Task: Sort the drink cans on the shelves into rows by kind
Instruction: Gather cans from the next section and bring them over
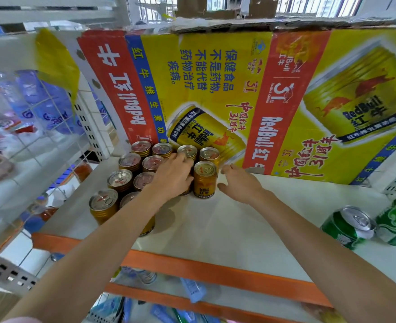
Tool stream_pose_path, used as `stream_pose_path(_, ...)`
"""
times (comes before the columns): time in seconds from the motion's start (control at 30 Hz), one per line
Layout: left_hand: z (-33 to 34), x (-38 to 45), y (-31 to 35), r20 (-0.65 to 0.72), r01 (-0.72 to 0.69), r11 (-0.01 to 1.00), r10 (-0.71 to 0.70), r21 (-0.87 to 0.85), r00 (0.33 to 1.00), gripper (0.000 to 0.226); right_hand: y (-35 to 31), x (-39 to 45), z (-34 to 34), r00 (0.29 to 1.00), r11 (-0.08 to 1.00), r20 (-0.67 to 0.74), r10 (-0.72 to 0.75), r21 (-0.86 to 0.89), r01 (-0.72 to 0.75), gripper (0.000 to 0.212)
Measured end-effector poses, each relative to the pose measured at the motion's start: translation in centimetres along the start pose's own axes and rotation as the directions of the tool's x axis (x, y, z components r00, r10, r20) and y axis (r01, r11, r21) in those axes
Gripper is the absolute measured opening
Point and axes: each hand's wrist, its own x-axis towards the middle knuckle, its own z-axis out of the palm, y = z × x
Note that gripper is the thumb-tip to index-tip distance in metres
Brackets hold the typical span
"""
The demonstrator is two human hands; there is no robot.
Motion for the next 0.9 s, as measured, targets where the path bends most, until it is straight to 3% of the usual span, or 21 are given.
stream_pose_path(0.13, -1.3, 0.3, 3.0, 0.065, -0.123, 0.992, 0.122, 0.012, 0.99, 0.036, 2.8, -2.8, -2.3, 0.993, 0.985, -0.005, -0.121, -0.123, 0.119, 0.036)
stream_pose_path(0.33, -3.5, 2.9, 8.7, 0.079, -0.257, 0.966, 0.255, 0.025, 0.964, 0.032, 8.3, -8.5, -5.2, 0.981, 0.994, -0.191, -0.04, -0.111, 0.019, 0.035)
stream_pose_path(0.6, -4.7, 7.5, 20.3, -0.016, -0.472, 0.877, 0.472, -0.088, 0.881, 0.03, 18.3, -16.7, -8.6, 0.934, 0.978, -0.303, 0.188, -0.034, -0.208, 0.033)
stream_pose_path(0.9, -4.6, 10.9, 34.4, -0.031, -0.633, 0.752, 0.64, -0.183, 0.768, 0.031, 28.8, -25.4, -8.8, 0.821, 0.875, -0.314, 0.477, 0.084, -0.476, 0.035)
